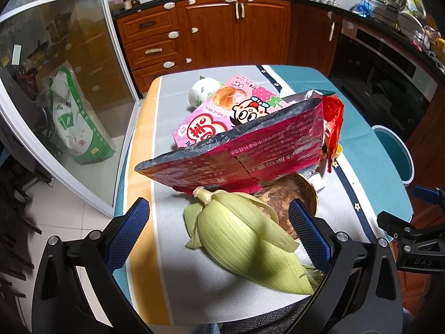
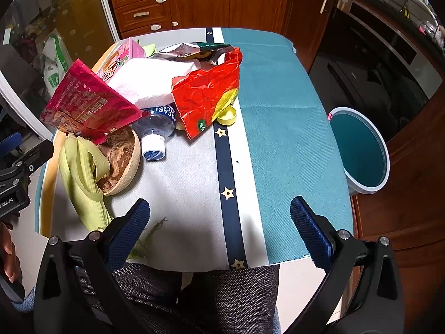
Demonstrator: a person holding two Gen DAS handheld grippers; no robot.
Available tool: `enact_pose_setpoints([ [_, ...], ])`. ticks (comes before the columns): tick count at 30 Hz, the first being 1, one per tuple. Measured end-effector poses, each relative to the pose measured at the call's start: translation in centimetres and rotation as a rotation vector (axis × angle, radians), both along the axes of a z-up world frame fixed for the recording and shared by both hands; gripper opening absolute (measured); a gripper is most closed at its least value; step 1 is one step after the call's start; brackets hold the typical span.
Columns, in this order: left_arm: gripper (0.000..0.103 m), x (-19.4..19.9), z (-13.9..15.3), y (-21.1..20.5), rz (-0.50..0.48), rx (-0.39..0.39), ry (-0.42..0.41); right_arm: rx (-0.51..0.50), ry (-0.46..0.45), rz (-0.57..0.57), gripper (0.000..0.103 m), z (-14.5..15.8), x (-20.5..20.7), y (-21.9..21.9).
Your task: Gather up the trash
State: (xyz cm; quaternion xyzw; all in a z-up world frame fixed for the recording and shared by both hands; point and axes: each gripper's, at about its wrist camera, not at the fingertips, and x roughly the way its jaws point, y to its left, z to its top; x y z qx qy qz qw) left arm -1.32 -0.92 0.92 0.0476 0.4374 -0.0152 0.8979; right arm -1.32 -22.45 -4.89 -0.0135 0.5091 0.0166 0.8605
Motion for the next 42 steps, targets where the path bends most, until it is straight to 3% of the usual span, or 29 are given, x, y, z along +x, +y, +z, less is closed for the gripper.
enact_pose_setpoints([
  [42, 0.100, 0.0, -1.6, 0.5, 0.001, -0.001, 0.018, -0.013, 0.033, 0.000, 0.097, -1.3, 0.3, 0.3],
])
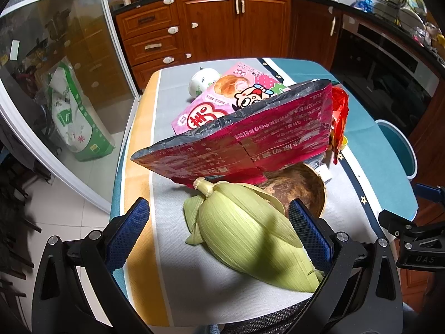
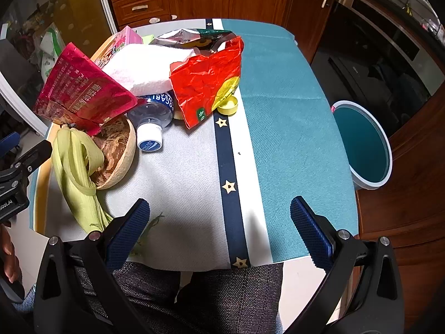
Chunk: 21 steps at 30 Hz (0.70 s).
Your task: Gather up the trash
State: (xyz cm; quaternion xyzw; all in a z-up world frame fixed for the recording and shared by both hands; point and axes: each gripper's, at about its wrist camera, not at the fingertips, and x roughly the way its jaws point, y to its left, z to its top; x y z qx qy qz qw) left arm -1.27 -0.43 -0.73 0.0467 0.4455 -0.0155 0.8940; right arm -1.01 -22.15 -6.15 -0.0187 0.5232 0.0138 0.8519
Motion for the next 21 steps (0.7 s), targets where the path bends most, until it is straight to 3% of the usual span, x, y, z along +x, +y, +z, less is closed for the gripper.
enact_pose_setpoints([
  [12, 0.100, 0.9, 0.5, 1.4, -0.022, 0.000, -0.016, -0.007, 0.030, 0.010, 0.097, -0.3, 1.0, 0.0],
  [15, 0.100, 1.7, 1.7, 2.0, -0.075, 0.029, -0.044, -0.004, 0.024, 0.007, 0.097, 0.5, 2.1, -0.8],
  [21, 0.100, 4.5, 3.8, 1.0, -0.304, 0.113, -0.088, 0.032, -0.024, -0.007, 0.097, 4.0, 6.4, -2.6],
])
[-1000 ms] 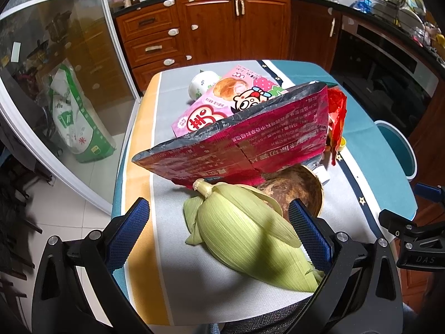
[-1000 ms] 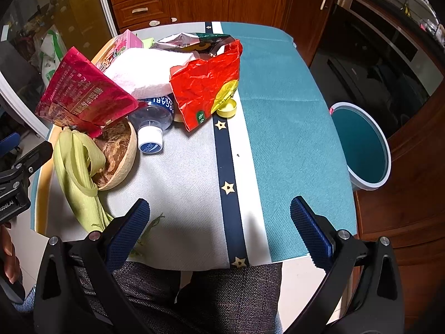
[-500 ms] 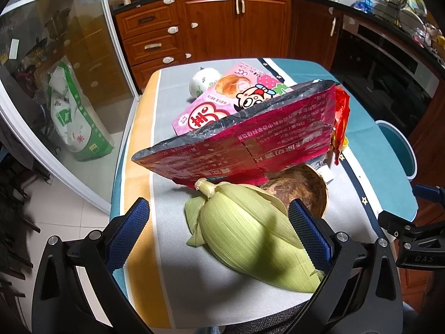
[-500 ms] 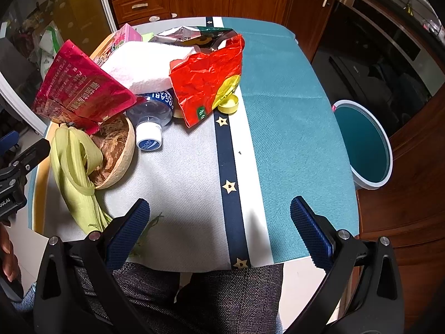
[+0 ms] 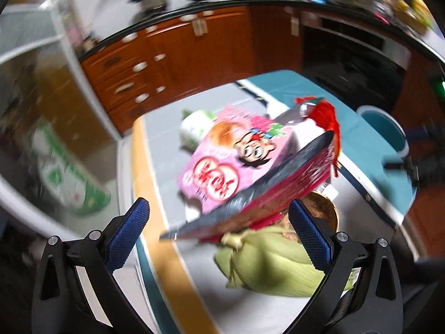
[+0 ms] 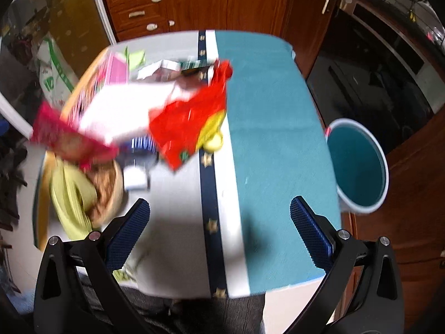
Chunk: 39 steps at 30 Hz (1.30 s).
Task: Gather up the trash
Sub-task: 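Grasp the red snack wrapper with the left tool while the right tool grasps the red-orange chip bag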
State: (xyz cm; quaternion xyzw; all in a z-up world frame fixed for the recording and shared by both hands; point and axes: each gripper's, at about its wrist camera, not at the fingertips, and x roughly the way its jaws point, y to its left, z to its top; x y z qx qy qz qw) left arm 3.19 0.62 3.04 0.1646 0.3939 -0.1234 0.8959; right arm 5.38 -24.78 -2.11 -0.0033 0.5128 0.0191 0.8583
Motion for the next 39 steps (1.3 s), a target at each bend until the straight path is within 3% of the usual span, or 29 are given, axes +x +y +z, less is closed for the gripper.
enact_pose_setpoints([
  [6, 0.100, 3.1, -1.9, -1.1, -0.117, 0.016, 0.104, 0.097, -0.036, -0.021, 0.097, 2.2, 5.7, -0.7],
  [10, 0.100, 3.3, -2.8, -2.1, -0.151, 0.036, 0.119, 0.119, 0.004, -0.029, 0.097, 0.8, 9.0, -0.4],
  [13, 0.099, 2.8, -3.3, -2.6, -0.172, 0.046, 0.119, 0.120, 0.036, -0.051, 0.089, -0.8, 10.8, -0.6],
  [15, 0.087, 2.6, -3.4, -2.8, -0.180, 0.045, 0.121, 0.144, 0.061, -0.063, 0.074, -1.8, 11.5, -1.0],
  [19, 0.048, 2.6, -3.7, -3.4, -0.193, 0.035, 0.163, 0.200, 0.111, -0.058, 0.058, -3.9, 12.1, -1.3],
  [21, 0.034, 2.2, -3.7, -3.8, -0.199, 0.040, 0.168, 0.235, 0.115, -0.045, 0.034, -4.4, 11.9, -1.3],
  [22, 0.023, 1.9, -3.6, -4.0, -0.205, 0.035, 0.177, 0.242, 0.103, -0.043, 0.031, -4.3, 11.6, -1.4],
  [23, 0.015, 1.6, -3.3, -4.1, -0.208, 0.025, 0.183, 0.239, 0.090, -0.039, 0.021, -4.2, 11.5, -1.5],
  [24, 0.011, 1.3, -3.0, -4.2, -0.210, 0.018, 0.182, 0.248, 0.081, -0.035, 0.014, -3.9, 11.1, -1.8],
  [26, 0.002, 0.7, -2.1, -4.4, -0.204, 0.017, 0.169, 0.271, 0.071, -0.042, 0.010, -3.5, 10.4, -2.6],
  [32, 0.002, -0.3, 2.2, -4.8, -0.179, -0.025, 0.118, 0.309, 0.007, -0.054, 0.007, -0.9, 7.5, -5.7],
  [39, 0.002, -1.6, 7.7, -6.5, -0.221, -0.098, 0.054, 0.328, -0.057, -0.083, 0.007, 1.5, 4.4, -10.1],
])
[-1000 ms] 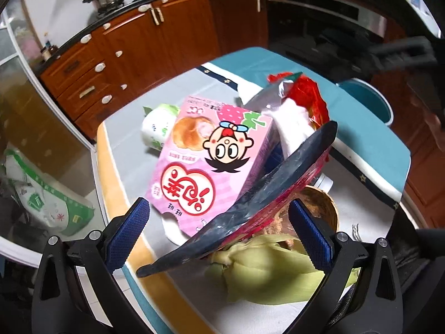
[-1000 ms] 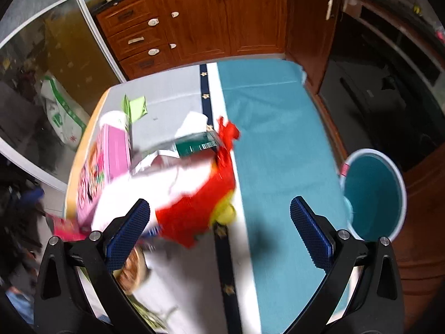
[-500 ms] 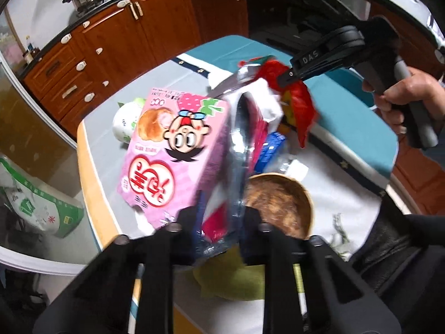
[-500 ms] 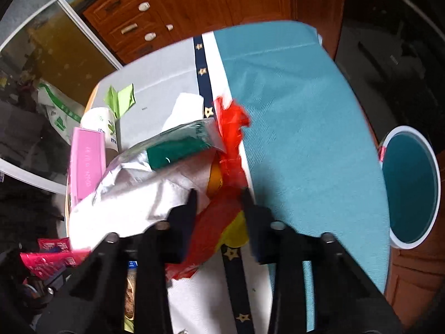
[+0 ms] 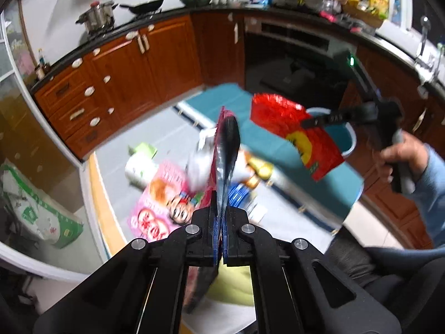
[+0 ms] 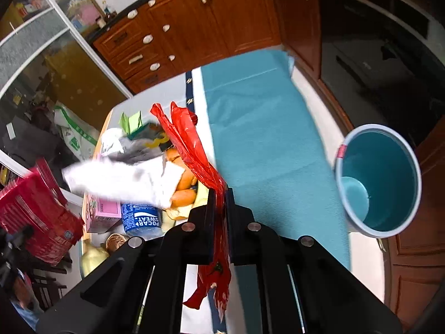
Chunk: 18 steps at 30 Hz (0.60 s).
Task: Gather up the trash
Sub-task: 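Grasp the red snack wrapper with the left tool while the right tool grasps the red-orange chip bag, then carry both items over the teal bin and open both tools to drop them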
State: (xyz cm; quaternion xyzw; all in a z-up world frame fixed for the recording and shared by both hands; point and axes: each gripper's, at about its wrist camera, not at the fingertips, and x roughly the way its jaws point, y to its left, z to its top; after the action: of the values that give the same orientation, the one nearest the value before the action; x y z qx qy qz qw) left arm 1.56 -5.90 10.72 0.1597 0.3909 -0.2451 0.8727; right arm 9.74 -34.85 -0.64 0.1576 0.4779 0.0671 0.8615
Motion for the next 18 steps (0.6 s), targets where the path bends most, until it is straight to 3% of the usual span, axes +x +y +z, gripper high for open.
enact_pose_setpoints([
  [5, 0.002, 0.9, 2.6, -4.0, -0.048, 0.001, -0.053, 0.025, -0.029, -0.090, 0.007, 0.5, -1.1, -4.8],
  [12, 0.002, 4.3, 1.8, -14.7, -0.212, -0.024, 0.054, 0.019, -0.009, -0.262, 0.007, -1.3, -2.3, -13.6],
  [18, 0.002, 7.6, -1.7, -26.8, -0.347, -0.055, 0.176, 0.026, 0.047, -0.393, 0.007, -4.6, -2.6, -21.2],
])
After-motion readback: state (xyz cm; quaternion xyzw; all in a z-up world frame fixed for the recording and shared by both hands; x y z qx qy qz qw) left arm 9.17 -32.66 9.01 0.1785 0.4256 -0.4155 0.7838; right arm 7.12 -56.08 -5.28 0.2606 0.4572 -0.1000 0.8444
